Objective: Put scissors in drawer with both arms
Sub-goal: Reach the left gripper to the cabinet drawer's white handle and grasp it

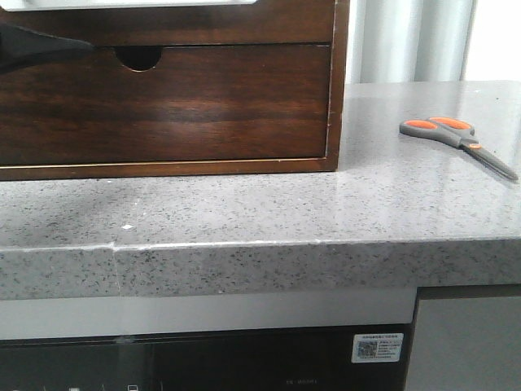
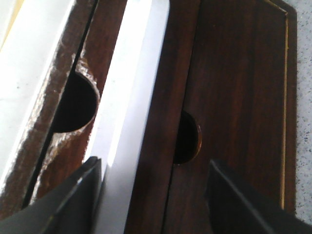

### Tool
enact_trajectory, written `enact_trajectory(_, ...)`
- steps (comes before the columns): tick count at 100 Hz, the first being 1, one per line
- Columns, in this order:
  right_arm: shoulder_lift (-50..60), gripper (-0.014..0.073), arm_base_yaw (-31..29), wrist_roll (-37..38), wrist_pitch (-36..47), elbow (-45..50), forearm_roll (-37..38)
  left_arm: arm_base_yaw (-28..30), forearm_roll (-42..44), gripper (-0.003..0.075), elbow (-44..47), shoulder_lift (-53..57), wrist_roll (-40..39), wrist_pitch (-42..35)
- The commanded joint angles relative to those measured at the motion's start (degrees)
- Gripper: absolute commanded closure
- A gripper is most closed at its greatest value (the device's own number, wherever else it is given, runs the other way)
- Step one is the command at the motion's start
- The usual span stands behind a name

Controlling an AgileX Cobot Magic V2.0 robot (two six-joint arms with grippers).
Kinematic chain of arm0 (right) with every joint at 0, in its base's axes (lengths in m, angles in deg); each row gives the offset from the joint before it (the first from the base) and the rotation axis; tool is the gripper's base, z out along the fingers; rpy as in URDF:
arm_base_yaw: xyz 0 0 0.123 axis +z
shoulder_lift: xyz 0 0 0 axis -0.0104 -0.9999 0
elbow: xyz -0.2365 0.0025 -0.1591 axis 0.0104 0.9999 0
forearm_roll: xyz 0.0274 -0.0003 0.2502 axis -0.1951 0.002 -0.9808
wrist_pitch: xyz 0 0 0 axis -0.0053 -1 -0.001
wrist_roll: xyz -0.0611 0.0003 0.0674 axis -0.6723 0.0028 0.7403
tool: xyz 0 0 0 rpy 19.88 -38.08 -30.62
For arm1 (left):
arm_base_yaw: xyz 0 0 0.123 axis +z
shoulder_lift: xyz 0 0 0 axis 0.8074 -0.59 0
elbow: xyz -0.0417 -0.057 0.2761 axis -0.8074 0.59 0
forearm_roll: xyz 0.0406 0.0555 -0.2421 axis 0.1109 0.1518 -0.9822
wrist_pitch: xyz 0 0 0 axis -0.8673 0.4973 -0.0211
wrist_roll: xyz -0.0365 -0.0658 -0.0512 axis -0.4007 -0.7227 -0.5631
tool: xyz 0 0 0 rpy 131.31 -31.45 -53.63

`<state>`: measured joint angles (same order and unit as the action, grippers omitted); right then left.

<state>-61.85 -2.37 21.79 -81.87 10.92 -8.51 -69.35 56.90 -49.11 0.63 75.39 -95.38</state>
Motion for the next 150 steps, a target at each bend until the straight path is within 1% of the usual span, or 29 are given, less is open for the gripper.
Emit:
enact_trajectory(1, -0.91, 0.0699, 0.07, -0.53, 4.45, -1.50, -0.20, -0.51, -2.50, 0.0343, -1.87, 0.53, -0.29, -2.83)
enact_trajectory(9, -0.91, 0.0699, 0.07, -0.53, 4.45, -1.50, -0.20, -0.51, -2.50, 0.0377, -1.98, 0.53, -0.29, -2.83)
enact_trajectory(16, -0.91, 0.0699, 0.07, -0.53, 4.45, -1.50, -0.20, -0.51, -2.50, 0.0423, -2.11, 0.29, -0.29, -2.83)
enact_trajectory(23, -0.91, 0.0699, 0.07, -0.53, 4.45, -1.50, -0.20, -0.51, -2.50, 0.0486, -2.34, 0.07, -0.29, -2.83)
enact_trajectory(42, -0.91, 0.0699, 0.07, -0.53, 4.45, -1.50, -0.20, -0.51, -2.50, 0.0696, -2.68, 0.07, -0.29, -2.73)
enact_trajectory(45, -0.91, 0.0699, 0.07, -0.53, 4.45, -1.50, -0.20, -0.51, -2.50, 0.0717, -2.68, 0.07, -0.29, -2.73)
enact_trajectory(65, -0.91, 0.0699, 0.07, -0.53, 4.45, -1.50, -0.20, -0.51, -2.14, 0.0717, -2.68, 0.07, -0.29, -2.73)
enact_trajectory(77, -0.91, 0.0699, 0.07, -0.53, 4.58, -1.50, -0.20, -0.51, 0.76, 0.0717, -2.68, 0.76, -0.29, -2.73)
enact_trajectory(116, -0.91, 0.0699, 0.07, -0.53, 4.58, -1.50, -0.20, -0.59, 0.77, 0.0716, -2.57, 5.92, -0.29, -2.52)
enact_trajectory(139, -0.91, 0.0699, 0.07, -0.53, 4.58, -1.50, -0.20, -0.59, 0.77, 0.0716, -2.44, 9.47, -0.50, 2.91)
enact_trajectory(150, -0.91, 0.0699, 0.07, -0.53, 4.67, -1.50, -0.20, -0.59, 0.77, 0.0716, -1.29, 11.19, -0.92, 2.94)
